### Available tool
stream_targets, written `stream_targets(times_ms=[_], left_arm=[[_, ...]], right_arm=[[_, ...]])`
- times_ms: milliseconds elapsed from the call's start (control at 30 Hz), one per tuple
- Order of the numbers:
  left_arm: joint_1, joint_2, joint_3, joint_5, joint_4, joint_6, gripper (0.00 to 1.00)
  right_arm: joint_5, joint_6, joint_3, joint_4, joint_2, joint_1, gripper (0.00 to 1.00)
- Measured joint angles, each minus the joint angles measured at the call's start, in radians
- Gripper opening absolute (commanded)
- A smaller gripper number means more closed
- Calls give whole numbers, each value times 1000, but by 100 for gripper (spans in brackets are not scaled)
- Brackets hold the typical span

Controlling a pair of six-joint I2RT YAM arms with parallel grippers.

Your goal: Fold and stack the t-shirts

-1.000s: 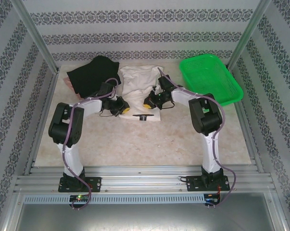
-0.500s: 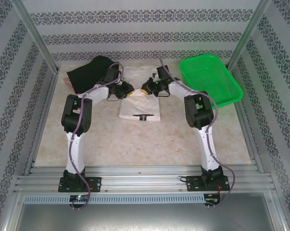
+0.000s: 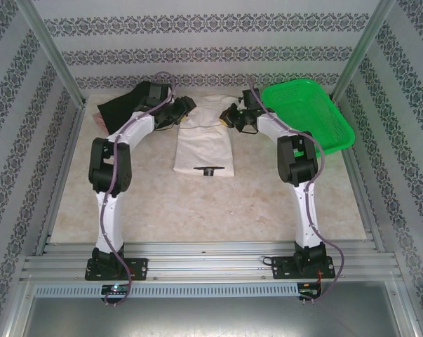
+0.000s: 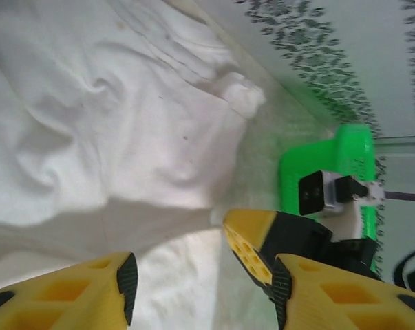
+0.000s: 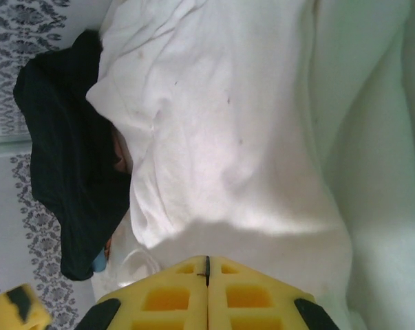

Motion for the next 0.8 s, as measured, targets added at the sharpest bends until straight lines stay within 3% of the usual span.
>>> stream_targets(times_ms=[67, 200, 267, 533, 800], left_arm=[[0, -91, -93, 3, 4, 4, 54], [-2, -206, -272, 18, 46, -2, 33], [-6, -200, -336, 27, 85, -13, 28], [-16, 5, -392, 8, 232, -86, 28], [-10, 48, -341, -48, 296, -116, 29]], right_arm=[[4, -19, -72, -3, -72, 2, 11], [-13, -44, -124, 0, -164, 9, 10], [-21, -50, -135, 9, -181, 13, 10], [-39, 13, -229, 122, -106, 19, 7], [16, 69, -251, 171, -32, -3, 2]])
